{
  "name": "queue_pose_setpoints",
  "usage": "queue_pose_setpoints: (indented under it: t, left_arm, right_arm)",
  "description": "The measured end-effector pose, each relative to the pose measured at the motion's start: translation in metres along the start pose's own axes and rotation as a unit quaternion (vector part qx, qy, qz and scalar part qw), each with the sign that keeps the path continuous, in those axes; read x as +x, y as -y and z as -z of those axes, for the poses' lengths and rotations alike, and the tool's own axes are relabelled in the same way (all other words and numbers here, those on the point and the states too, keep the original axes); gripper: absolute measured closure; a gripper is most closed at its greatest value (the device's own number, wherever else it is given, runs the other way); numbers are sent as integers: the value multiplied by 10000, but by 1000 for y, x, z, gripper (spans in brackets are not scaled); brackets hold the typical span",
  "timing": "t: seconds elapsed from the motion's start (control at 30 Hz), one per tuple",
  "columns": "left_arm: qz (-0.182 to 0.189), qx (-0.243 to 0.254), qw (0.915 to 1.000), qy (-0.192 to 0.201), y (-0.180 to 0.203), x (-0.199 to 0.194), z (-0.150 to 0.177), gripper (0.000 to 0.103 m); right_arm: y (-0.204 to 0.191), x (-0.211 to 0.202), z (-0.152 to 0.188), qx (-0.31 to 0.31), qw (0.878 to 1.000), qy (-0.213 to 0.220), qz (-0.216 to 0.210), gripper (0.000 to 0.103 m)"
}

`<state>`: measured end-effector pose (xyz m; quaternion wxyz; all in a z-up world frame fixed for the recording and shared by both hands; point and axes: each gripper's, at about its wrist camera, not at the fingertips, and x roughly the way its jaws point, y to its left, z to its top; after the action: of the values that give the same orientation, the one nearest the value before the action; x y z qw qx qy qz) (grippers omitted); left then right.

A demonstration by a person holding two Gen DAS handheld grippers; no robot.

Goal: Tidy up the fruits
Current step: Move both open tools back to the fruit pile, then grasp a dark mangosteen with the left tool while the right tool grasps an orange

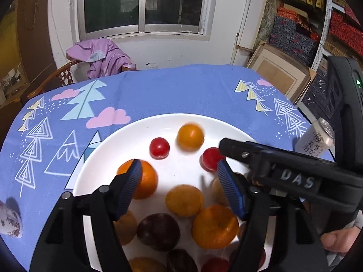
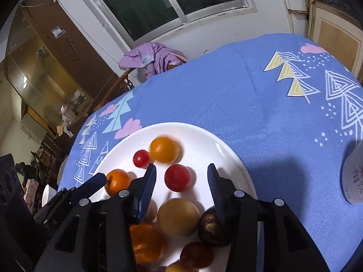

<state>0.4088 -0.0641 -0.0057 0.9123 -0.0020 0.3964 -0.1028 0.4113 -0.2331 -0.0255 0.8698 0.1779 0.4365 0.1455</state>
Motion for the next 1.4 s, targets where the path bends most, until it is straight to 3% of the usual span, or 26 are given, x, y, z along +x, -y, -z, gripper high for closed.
queue_pose_setpoints:
  t: [0.17,0.23,0.37,0.53,0.77,0.93,1.2,1.4]
  left_arm:
    - [-100,-119,9998,113,-13,-38,15,29]
    - [-194,-192,9995,157,-21,-57,29,22]
    - [-490,-202,9985,164,-34,-91,67,17]
    - [-486,-316,9983,98,-42,-117,116,11]
    - [-395,-329,9987,-5,-33,-114,149,10]
    - [-473,-224,9986,-55,-28,-104,153,10]
    - [-703,129,9974,-41,-15,-93,155,8]
    - [-619,419,9971,-129,-1,-87,157,8]
  right_arm:
    - [-3,-32,15,17,9999,122,-81,51]
    - [-3,-48,26,38,9997,191,-144,41]
    - [-1,-87,64,-33,9992,316,-241,34]
    - [6,-122,117,8,9979,374,-533,29]
    - [11,-133,159,-207,9981,172,-562,27]
    - [6,-135,164,-328,9974,147,-617,19]
    - [0,-137,166,-506,9969,135,-595,19]
    - [0,-136,167,-501,9970,104,-580,19]
